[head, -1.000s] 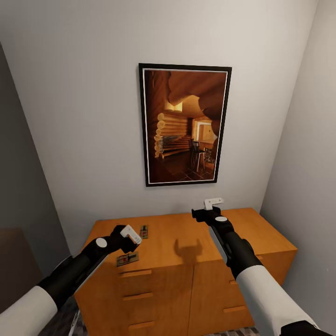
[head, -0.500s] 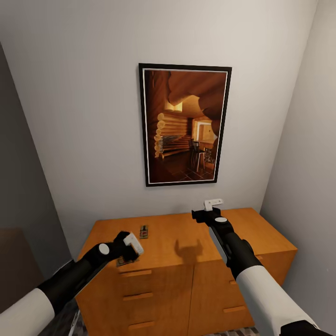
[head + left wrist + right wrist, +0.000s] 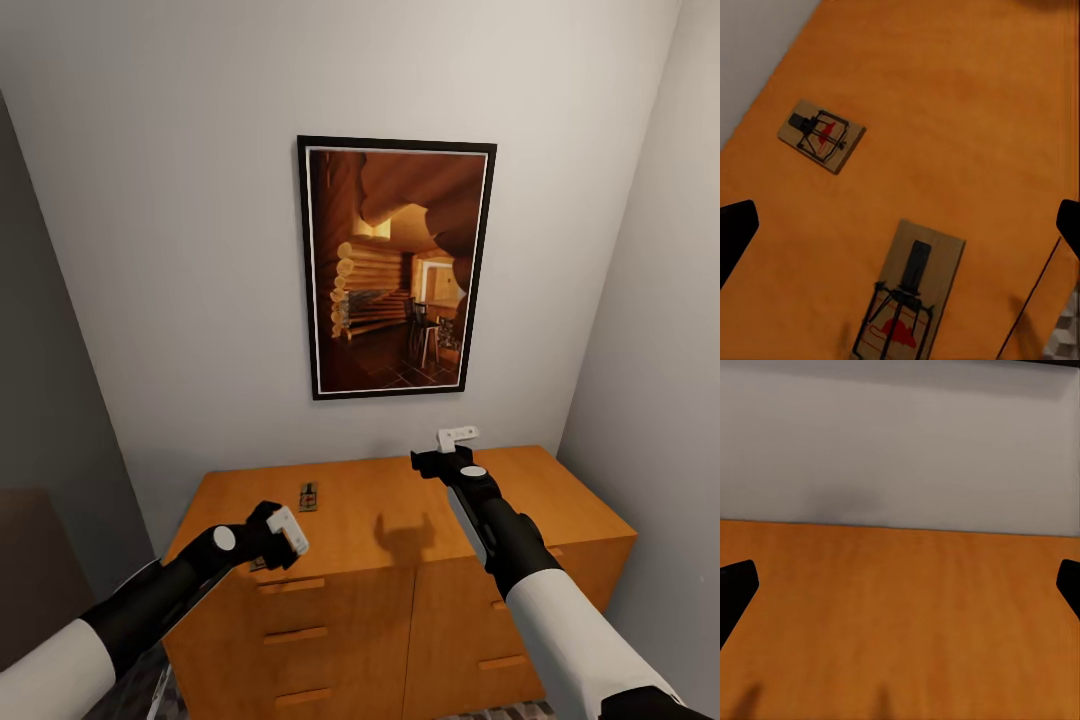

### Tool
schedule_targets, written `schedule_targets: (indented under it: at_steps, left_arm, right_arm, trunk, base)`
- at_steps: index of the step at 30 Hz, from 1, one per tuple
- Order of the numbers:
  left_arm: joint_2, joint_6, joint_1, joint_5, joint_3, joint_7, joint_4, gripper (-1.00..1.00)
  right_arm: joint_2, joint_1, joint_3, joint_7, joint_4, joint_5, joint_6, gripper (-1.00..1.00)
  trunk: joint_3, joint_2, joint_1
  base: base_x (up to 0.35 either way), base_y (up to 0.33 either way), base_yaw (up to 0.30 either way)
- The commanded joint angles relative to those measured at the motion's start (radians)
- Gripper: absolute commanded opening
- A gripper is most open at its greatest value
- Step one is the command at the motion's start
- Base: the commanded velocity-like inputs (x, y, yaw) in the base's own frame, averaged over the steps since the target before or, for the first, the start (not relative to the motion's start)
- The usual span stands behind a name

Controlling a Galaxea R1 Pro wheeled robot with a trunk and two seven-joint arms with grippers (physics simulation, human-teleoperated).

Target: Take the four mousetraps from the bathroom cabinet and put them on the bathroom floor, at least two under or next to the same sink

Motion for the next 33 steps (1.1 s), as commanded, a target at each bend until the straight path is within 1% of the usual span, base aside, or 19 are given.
schedule_targets:
  at_steps: [1, 4, 7, 12, 18, 28, 33]
  left_arm:
    - [0.002, 0.001, -0.001, -0.003, -0.002, -0.007, -0.001, 1.0]
    - [0.011, -0.021, -0.001, -0.004, -0.002, -0.025, 0.003, 1.0]
    - [0.026, -0.064, -0.001, -0.005, -0.002, -0.05, 0.006, 1.0]
    - [0.045, -0.097, -0.001, -0.006, -0.002, -0.074, 0.019, 1.0]
    - [0.056, -0.11, -0.001, -0.007, -0.001, -0.081, 0.051, 1.0]
    - [0.077, -0.178, -0.001, -0.006, 0.002, -0.092, 0.092, 1.0]
    - [0.081, -0.2, -0.001, -0.005, 0.011, -0.142, 0.117, 1.0]
  right_arm:
    - [0.0, 0.0, 0.003, -0.005, -0.001, 0.001, 0.006, 1.0]
    - [0.0, 0.0, 0.003, -0.005, 0.0, 0.001, 0.006, 1.0]
    - [0.0, 0.0, 0.003, -0.005, 0.002, 0.001, 0.006, 1.0]
    - [0.0, 0.0, 0.003, -0.005, 0.003, 0.001, 0.006, 1.0]
    - [0.0, 0.0, 0.003, -0.005, 0.003, 0.001, 0.006, 1.0]
    - [0.0, 0.0, 0.003, -0.005, 0.004, 0.001, 0.006, 1.0]
    - [0.0, 0.0, 0.003, -0.005, 0.004, 0.001, 0.007, 1.0]
  trunk:
    - [-0.001, -0.001, 0.0]
    - [-0.001, -0.001, 0.0]
    - [-0.001, -0.001, 0.0]
    - [-0.001, -0.001, 0.0]
    - [-0.001, -0.001, 0.0]
    - [-0.001, -0.001, 0.0]
    - [-0.001, -0.001, 0.0]
  base:
    - [0.0, 0.0, 0.0]
    - [0.0, 0.0, 0.0]
    - [0.0, 0.0, 0.0]
    - [0.0, 0.0, 0.0]
    - [0.0, 0.0, 0.0]
    - [0.0, 0.0, 0.0]
    - [0.0, 0.0, 0.0]
